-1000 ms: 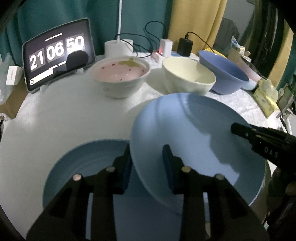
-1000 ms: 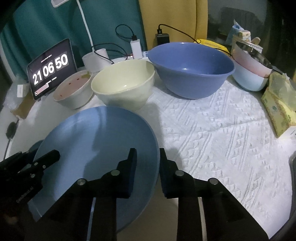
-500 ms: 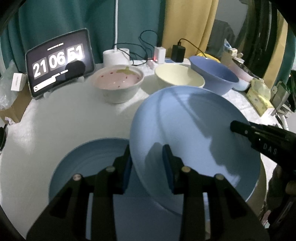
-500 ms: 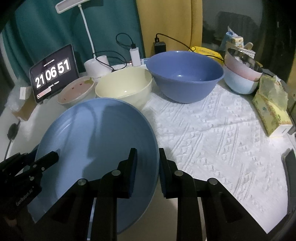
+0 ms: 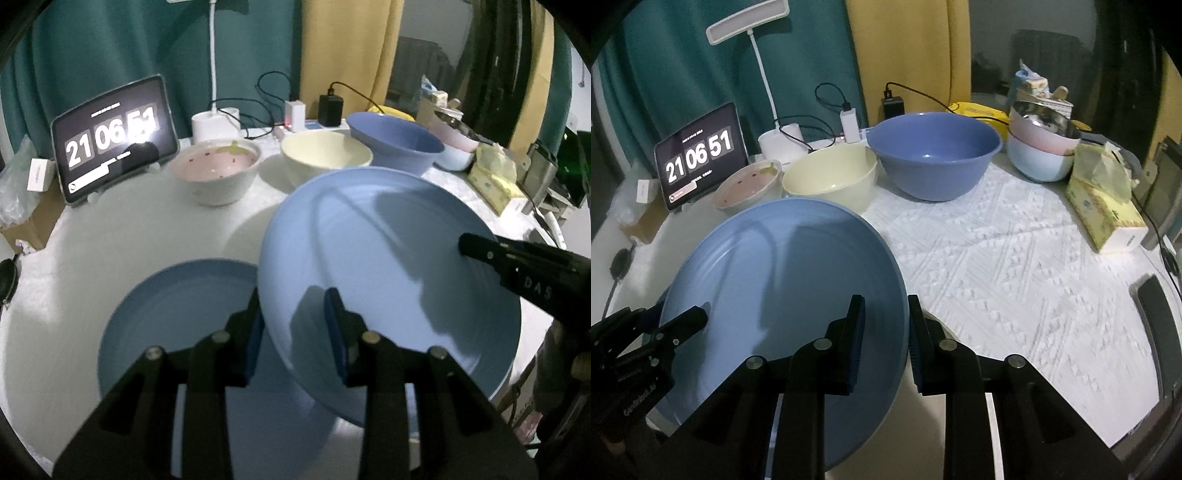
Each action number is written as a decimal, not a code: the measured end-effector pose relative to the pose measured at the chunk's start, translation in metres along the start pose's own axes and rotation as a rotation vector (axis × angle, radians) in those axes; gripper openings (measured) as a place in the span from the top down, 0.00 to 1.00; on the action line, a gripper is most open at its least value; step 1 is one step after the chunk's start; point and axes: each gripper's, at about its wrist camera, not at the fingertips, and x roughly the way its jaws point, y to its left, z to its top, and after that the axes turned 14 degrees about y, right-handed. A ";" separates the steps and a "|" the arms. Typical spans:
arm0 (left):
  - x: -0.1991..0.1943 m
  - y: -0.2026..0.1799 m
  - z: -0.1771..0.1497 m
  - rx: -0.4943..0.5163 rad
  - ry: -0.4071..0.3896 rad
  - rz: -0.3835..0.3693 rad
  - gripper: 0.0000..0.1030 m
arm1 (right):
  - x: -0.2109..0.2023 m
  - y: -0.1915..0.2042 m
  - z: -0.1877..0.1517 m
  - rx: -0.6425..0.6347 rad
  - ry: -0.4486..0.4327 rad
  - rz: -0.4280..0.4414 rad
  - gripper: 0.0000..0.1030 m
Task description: Organize plates and bowls
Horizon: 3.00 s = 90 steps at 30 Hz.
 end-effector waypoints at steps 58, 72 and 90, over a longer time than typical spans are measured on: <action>-0.013 -0.032 -0.038 0.001 -0.058 0.089 0.54 | -0.015 -0.034 -0.043 0.016 -0.051 -0.002 0.76; -0.023 0.027 -0.043 -0.097 -0.118 0.112 0.54 | -0.011 0.016 -0.030 -0.066 -0.036 -0.004 0.76; -0.017 0.118 -0.058 -0.239 -0.141 0.173 0.53 | 0.008 0.088 -0.012 -0.170 0.004 -0.032 0.76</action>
